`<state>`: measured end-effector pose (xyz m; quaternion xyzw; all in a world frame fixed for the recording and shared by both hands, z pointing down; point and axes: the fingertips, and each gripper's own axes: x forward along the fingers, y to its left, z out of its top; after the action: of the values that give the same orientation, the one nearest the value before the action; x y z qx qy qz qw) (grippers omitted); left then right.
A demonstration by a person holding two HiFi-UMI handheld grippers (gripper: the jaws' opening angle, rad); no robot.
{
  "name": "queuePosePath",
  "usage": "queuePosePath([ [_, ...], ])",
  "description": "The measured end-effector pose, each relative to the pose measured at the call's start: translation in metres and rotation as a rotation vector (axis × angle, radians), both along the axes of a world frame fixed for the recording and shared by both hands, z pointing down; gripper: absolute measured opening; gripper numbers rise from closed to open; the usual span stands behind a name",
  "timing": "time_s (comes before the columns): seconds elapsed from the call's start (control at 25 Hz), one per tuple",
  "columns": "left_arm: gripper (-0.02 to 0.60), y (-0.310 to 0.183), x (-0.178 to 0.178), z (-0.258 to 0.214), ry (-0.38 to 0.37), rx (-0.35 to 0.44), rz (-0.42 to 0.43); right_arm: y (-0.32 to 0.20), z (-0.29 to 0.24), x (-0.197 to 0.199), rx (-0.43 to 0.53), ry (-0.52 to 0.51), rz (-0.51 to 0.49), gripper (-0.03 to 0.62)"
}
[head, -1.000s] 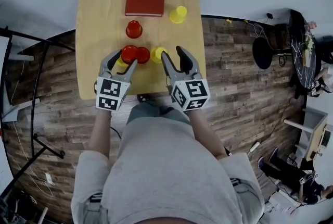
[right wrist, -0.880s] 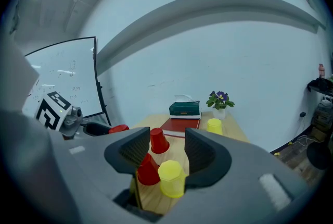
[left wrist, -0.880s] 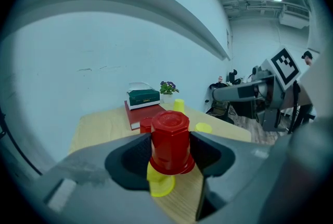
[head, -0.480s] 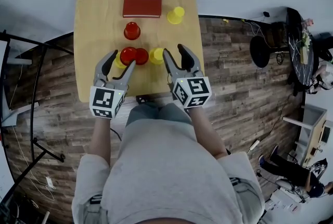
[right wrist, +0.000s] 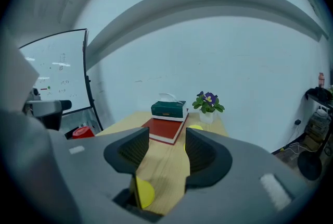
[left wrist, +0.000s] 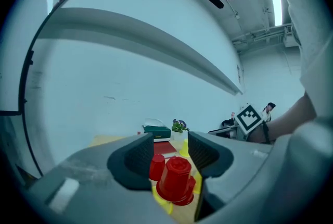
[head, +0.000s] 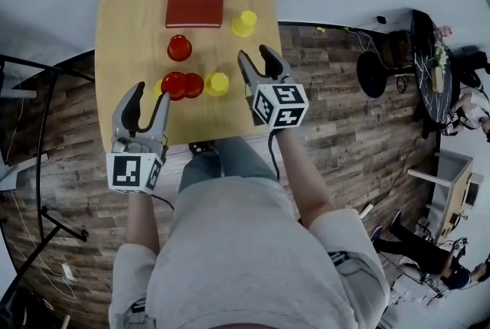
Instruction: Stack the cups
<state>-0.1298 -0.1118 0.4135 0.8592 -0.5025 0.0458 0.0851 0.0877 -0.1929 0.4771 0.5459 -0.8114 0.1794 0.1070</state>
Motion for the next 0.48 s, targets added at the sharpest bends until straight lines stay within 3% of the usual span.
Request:
queuePosePath([
  [0.48, 0.216, -0.007, -0.016, -0.011, -0.010, -0.020, -0.173, -0.078, 0.074, 0.029, -0.190, 0.035, -0.018, 0.265],
])
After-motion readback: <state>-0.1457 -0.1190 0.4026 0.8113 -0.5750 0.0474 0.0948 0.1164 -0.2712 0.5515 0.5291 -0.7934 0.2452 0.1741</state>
